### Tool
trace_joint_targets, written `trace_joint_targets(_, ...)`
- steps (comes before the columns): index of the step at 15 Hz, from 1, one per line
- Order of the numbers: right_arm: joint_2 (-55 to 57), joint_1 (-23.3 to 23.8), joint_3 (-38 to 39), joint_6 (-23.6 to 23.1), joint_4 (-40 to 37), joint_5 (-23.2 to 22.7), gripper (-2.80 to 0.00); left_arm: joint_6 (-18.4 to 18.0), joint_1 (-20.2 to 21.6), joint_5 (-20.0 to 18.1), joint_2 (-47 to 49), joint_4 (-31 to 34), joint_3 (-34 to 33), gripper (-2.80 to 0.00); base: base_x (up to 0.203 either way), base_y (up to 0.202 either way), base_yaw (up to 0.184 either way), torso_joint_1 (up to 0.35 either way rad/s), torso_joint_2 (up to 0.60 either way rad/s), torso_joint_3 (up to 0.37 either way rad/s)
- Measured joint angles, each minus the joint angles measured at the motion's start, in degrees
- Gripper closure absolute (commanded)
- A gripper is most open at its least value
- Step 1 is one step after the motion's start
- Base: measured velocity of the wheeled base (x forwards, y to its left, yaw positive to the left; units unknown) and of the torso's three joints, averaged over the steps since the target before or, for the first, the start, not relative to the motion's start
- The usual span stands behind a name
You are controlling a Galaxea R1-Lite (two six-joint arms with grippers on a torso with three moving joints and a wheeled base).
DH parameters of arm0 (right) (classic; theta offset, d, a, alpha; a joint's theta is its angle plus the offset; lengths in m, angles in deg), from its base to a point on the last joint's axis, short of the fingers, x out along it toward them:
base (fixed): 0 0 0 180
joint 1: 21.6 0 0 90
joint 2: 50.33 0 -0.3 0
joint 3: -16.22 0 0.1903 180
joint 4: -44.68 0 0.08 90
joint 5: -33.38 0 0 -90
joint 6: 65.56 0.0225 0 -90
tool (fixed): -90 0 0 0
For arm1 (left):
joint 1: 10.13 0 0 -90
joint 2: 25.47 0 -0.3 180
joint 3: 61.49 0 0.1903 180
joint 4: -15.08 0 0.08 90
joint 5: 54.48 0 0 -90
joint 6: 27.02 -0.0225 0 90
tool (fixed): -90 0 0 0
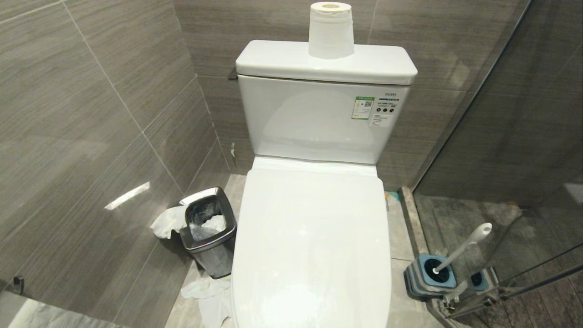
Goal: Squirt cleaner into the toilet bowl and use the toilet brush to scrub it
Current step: Use the left hand to lift the toilet lid slightly
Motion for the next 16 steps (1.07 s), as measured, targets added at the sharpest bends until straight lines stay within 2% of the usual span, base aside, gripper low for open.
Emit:
trace_joint_targets(3, 0.0, 0.0, 0.0, 0.0, 0.0, 0.1, 0.00, -0.5, -0.8, -2.0, 10.7, 0.0, 7.4, 0.00, 0.000, 0.000, 0.000, 0.000, 0.00, 0.000)
trace_joint_targets(5, 0.0, 0.0, 0.0, 0.0, 0.0, 0.0, 0.00, -0.7, -3.1, -2.5, 16.3, 0.0, 9.6, 0.00, 0.000, 0.000, 0.000, 0.000, 0.00, 0.000)
trace_joint_targets(11, 0.0, 0.0, 0.0, 0.0, 0.0, 0.0, 0.00, -0.9, -11.0, -2.3, 31.4, -0.2, 11.5, 0.00, 0.000, 0.000, 0.000, 0.000, 0.00, 0.000)
trace_joint_targets(16, 0.0, 0.0, 0.0, 0.0, 0.0, 0.0, 0.00, -0.9, -12.9, -0.8, 45.6, -4.1, 13.5, 0.00, 0.000, 0.000, 0.000, 0.000, 0.00, 0.000)
